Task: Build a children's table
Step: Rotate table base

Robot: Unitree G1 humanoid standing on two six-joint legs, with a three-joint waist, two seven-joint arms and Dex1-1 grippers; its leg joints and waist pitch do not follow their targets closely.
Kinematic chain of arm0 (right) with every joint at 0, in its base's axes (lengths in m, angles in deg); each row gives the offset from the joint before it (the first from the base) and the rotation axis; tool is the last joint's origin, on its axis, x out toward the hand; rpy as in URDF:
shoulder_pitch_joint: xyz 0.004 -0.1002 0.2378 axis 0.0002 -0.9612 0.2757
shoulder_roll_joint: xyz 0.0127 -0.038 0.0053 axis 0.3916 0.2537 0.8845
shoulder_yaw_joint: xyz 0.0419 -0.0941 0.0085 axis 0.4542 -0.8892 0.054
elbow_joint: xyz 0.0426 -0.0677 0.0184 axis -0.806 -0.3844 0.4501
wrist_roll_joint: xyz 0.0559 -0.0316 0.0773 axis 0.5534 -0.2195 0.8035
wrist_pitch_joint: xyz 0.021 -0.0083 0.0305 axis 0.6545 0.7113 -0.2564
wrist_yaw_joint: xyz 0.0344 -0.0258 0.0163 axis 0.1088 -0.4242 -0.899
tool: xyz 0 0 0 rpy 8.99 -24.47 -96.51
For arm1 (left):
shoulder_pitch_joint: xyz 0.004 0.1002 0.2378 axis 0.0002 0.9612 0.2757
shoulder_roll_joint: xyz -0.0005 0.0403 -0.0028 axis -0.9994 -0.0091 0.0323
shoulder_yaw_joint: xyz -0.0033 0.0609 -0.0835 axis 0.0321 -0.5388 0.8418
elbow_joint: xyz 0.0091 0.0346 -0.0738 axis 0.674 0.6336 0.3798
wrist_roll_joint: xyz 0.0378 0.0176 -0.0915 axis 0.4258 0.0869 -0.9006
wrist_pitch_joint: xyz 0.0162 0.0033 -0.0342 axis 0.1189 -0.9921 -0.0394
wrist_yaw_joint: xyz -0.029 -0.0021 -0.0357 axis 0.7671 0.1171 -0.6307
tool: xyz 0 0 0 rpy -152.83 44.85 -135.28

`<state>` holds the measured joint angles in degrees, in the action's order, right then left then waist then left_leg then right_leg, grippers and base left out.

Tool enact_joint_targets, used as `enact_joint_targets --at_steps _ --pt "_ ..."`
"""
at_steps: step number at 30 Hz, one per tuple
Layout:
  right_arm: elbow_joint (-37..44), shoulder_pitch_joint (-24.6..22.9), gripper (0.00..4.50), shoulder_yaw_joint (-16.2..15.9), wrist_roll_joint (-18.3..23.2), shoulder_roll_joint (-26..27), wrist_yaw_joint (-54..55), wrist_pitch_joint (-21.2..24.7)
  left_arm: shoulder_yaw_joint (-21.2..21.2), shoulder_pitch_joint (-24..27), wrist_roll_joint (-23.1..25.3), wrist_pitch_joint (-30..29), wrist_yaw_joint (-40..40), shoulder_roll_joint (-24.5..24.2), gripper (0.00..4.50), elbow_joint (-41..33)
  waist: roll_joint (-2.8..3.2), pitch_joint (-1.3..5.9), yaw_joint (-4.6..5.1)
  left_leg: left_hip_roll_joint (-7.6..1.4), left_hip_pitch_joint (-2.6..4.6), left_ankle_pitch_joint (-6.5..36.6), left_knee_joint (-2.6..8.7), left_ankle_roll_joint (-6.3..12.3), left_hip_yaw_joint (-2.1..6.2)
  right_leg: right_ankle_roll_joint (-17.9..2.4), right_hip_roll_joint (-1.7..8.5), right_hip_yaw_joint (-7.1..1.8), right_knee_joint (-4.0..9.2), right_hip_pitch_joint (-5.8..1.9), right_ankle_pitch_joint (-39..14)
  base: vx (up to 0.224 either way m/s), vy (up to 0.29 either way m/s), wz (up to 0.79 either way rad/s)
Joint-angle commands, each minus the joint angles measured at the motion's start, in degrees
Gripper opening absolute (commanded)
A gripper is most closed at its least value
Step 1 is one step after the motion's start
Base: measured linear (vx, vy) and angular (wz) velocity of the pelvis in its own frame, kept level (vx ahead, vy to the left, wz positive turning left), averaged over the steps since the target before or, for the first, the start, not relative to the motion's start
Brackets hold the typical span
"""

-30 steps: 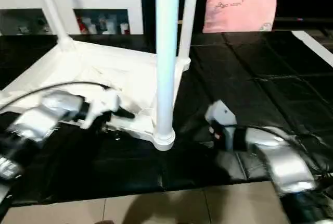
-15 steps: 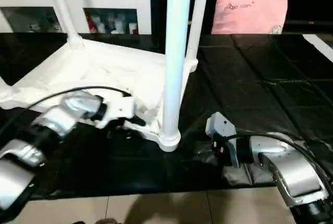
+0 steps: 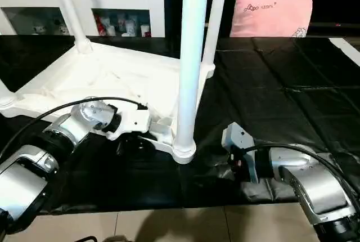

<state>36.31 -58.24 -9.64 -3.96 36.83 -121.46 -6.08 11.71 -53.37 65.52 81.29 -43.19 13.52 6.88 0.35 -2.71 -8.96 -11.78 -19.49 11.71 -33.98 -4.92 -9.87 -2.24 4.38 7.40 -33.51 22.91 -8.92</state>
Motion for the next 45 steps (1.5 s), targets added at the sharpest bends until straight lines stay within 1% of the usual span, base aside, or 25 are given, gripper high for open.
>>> enact_joint_targets --at_steps 1,4,6,7,8,9,10,13,15,16,18,19,20,21,23,25,26,27,28,30,33,35,37,40,45 --pt "1.5 0.01 4.5 -0.38 0.27 -0.68 -0.27 0.3 1.2 -1.83 -0.07 -0.93 -0.75 0.09 0.44 1.05 -0.04 4.07 -0.37 -1.05 -0.44 7.93 3.37 3.38 0.48 -2.7 4.09 -2.85 4.84 -3.85 -19.63 0.0 0.0 0.0" --pt "1.23 0.22 4.5 -0.48 0.17 -0.44 0.0 0.1 2.13 -2.04 -1.09 -5.05 -4.45 0.4 0.22 1.63 -0.06 4.19 -0.36 -1.16 -0.58 6.95 3.38 3.47 0.54 -3.64 4.23 -2.98 4.48 -4.03 -17.59 0.0 0.0 0.0" --pt "0.79 0.44 4.5 -0.38 -0.11 -0.11 0.4 -0.35 2.79 -2.01 -1.84 -8.34 -5.47 0.53 0.18 1.69 -0.04 4.27 -0.25 -1.29 -0.66 6.14 3.34 3.64 0.6 -5.08 4.36 -3.08 4.06 -4.16 -15.08 0.0 0.0 0.0" --pt "0.11 0.76 4.5 -0.08 -0.43 0.38 1.14 -1.02 3.82 -2.05 -3.14 -12.55 -6.56 0.93 0.08 1.58 -0.04 4.28 -0.16 -1.35 -0.64 5.97 3.35 3.63 0.56 -5.56 4.36 -3.15 3.9 -4.14 -14.32 0.0 0.0 0.0" --pt "0.08 0.77 4.5 -0.07 -0.44 0.4 1.17 -1.03 3.86 -2.04 -3.19 -12.74 -6.6 0.94 0.03 1.56 0.03 4.27 0.02 -1.39 -0.68 5.71 3.34 3.81 0.61 -6.54 4.43 -3.14 3.81 -4.14 -13.35 0.0 0.0 0.0" --pt "-0.3 1.02 4.5 0.04 -0.53 0.72 1.6 -1.19 4.83 -1.97 -3.99 -15.84 -6.33 1.18 0.03 1.64 0.01 4.22 0.11 -1.36 -0.63 5.97 3.31 4.0 0.55 -7.09 4.44 -3.14 3.91 -4.15 -13.29 0.0 0.0 0.0" --pt "-0.31 1.03 4.5 0.04 -0.53 0.73 1.62 -1.18 4.89 -1.97 -4.02 -15.98 -6.27 1.2 0.03 1.67 -0.02 4.22 0.18 -1.34 -0.63 6.02 3.32 3.96 0.53 -7.25 4.43 -3.16 3.83 -4.19 -13.32 0.0 0.0 0.0" --pt "-0.65 1.32 4.5 -0.01 -0.55 1.02 1.97 -1.26 6.55 -1.93 -4.63 -20.37 -3.22 1.92 0.03 2.38 0.01 4.08 0.37 -1.18 -0.6 6.65 3.3 4.13 0.42 -7.19 4.37 -3.09 4.12 -4.25 -15.04 0.0 0.0 0.0" --pt "-1.29 1.66 4.5 -0.43 -0.9 1.57 2.46 -1.62 8.88 -0.7 -4.87 -26.7 3.62 3.07 0.03 1.55 -0.08 3.99 0.42 -1.05 -0.5 7.07 3.23 4.17 0.38 -6.6 4.33 -2.92 4.46 -4.17 -17.27 0.0 0.0 0.0" --pt "-1.31 1.67 4.5 -0.44 -0.91 1.58 2.48 -1.63 8.93 -0.64 -4.87 -26.85 3.76 3.09 0.03 1.48 -0.06 4.03 0.47 -1.13 -0.52 7.14 3.24 4.08 0.45 -6.5 4.42 -2.9 4.42 -4.25 -17.75 0.0 0.0 0.0" --pt "-1.34 1.76 4.5 -0.77 -1.0 1.99 2.83 -1.69 9.23 1.75 -4.65 -29.33 4.81 3.09 0.03 -2.0 -0.33 4.04 0.77 -0.89 -0.77 6.37 3.29 4.28 0.49 -5.35 4.22 -2.81 4.57 -4.41 -18.42 0.0 0.0 0.0" --pt "-1.24 1.81 4.5 -0.95 -1.0 2.21 3.03 -1.65 9.42 3.04 -4.61 -30.29 5.03 3.12 0.03 -4.01 -0.31 4.09 0.91 -1.03 -0.82 6.14 3.33 4.28 0.59 -5.49 4.3 -2.87 4.39 -4.46 -17.91 0.0 0.0 0.0" --pt "-1.23 1.82 4.5 -0.96 -1.0 2.23 3.04 -1.65 9.44 3.14 -4.61 -30.36 5.04 3.12 0.03 -4.17 -0.2 4.1 1.18 -1.08 -0.86 5.88 3.29 4.65 0.57 -5.77 4.31 -2.88 4.41 -4.35 -17.26 0.0 0.0 0.0" --pt "-1.22 1.88 4.5 -1.08 -0.99 2.32 3.18 -1.65 9.51 4.03 -4.72 -31.24 5.12 3.15 0.03 -5.79 -0.33 4.11 1.27 -0.97 -0.76 5.87 3.23 4.94 0.44 -5.74 4.16 -2.88 4.56 -4.2 -17.36 0.0 0.0 0.0" --pt "-1.29 1.92 4.5 -1.25 -0.98 2.42 3.33 -1.74 9.54 5.5 -5.14 -31.88 4.7 3.16 0.03 -8.43 -0.11 4.1 1.27 -1.27 -0.69 5.85 3.32 5.18 0.51 -6.39 4.31 -3.0 4.35 -4.07 -17.09 0.0 0.0 0.0" --pt "-1.4 1.99 4.5 -1.37 -1.0 2.52 3.39 -1.84 9.46 7.24 -5.48 -31.7 4.16 3.04 0.03 -11.61 -0.02 3.98 1.25 -1.29 -0.5 6.69 3.4 5.26 0.43 -6.1 4.29 -2.99 4.67 -3.86 -18.81 0.0 0.0 0.0" --pt "-1.49 2.03 4.5 -1.39 -1.05 2.58 3.38 -1.93 8.83 8.53 -5.17 -29.44 3.64 2.63 0.03 -13.73 -0.24 3.92 1.22 -1.12 -0.51 7.06 3.37 5.3 0.32 -5.39 4.24 -2.96 4.9 -3.82 -20.28 0.0 0.0 0.0" --pt "-1.63 2.06 4.5 -1.41 -1.12 2.71 3.41 -2.07 7.58 10.37 -4.08 -27.17 3.36 1.73 0.03 -16.56 -0.13 3.97 1.03 -1.21 -0.48 7.21 3.43 5.12 0.47 -5.05 4.45 -2.96 4.81 -3.85 -20.99 0.0 0.0 0.0" --pt "-1.64 2.07 4.5 -1.41 -1.12 2.72 3.41 -2.07 7.54 10.47 -4.04 -27.0 3.36 1.69 0.03 -16.7 -0.03 3.92 1.21 -1.24 -0.64 7.37 3.5 4.96 0.44 -4.27 4.44 -2.97 4.93 -3.81 -22.06 0.0 0.0 0.0" --pt "-1.74 2.1 4.5 -1.44 -1.18 2.79 3.45 -2.09 7.66 11.4 -3.84 -25.95 3.5 1.4 0.03 -18.22 0.16 3.97 1.07 -1.12 -0.42 7.44 3.44 4.86 0.32 -3.04 4.26 -2.95 5.22 -3.52 -23.6 0.0 0.0 0.0" --pt "-1.85 2.1 4.5 -1.48 -1.15 2.85 3.36 -1.94 8.76 11.73 -4.27 -25.39 4.44 1.46 0.03 -18.84 0.24 4.08 0.79 -1.08 -0.39 7.46 3.46 4.67 0.34 -2.38 4.2 -2.91 5.25 -3.46 -23.66 0.0 0.0 0.0" --pt "-1.9 2.1 4.5 -1.55 -1.09 2.87 3.29 -1.82 9.05 11.85 -4.48 -24.35 4.62 1.26 0.03 -19.18 0.24 4.1 0.72 -1.12 -0.45 7.3 3.48 4.71 0.39 -2.43 4.17 -2.93 5.15 -3.44 -22.86 0.0 0.0 0.0" --pt "-1.9 2.07 4.5 -1.75 -1.1 2.94 3.27 -1.76 10.51 12.08 -6.26 -24.82 3.92 1.04 0.45 -20.29 0.24 4.19 0.69 -1.1 -0.52 7.11 3.43 4.69 0.36 -2.63 4.23 -2.95 5.0 -3.48 -21.97 0.0 0.0 0.0" --pt "-1.92 2.07 4.5 -1.81 -1.13 3.0 3.33 -1.78 11.36 12.2 -7.19 -25.86 3.04 0.84 0.69 -21.26 0.31 4.24 0.68 -1.19 -0.6 6.7 3.47 4.74 0.38 -3.11 4.24 -2.94 4.9 -3.45 -21.21 0.0 0.0 0.0" --pt "-1.78 2.01 4.5 -1.97 -1.14 2.98 3.18 -1.7 11.02 11.29 -6.05 -23.65 2.39 -0.05 0.69 -19.26 0.43 4.09 0.65 -1.15 -0.5 7.66 3.55 4.56 0.38 -2.61 4.19 -2.9 5.12 -3.34 -22.36 0.0 0.0 0.0"
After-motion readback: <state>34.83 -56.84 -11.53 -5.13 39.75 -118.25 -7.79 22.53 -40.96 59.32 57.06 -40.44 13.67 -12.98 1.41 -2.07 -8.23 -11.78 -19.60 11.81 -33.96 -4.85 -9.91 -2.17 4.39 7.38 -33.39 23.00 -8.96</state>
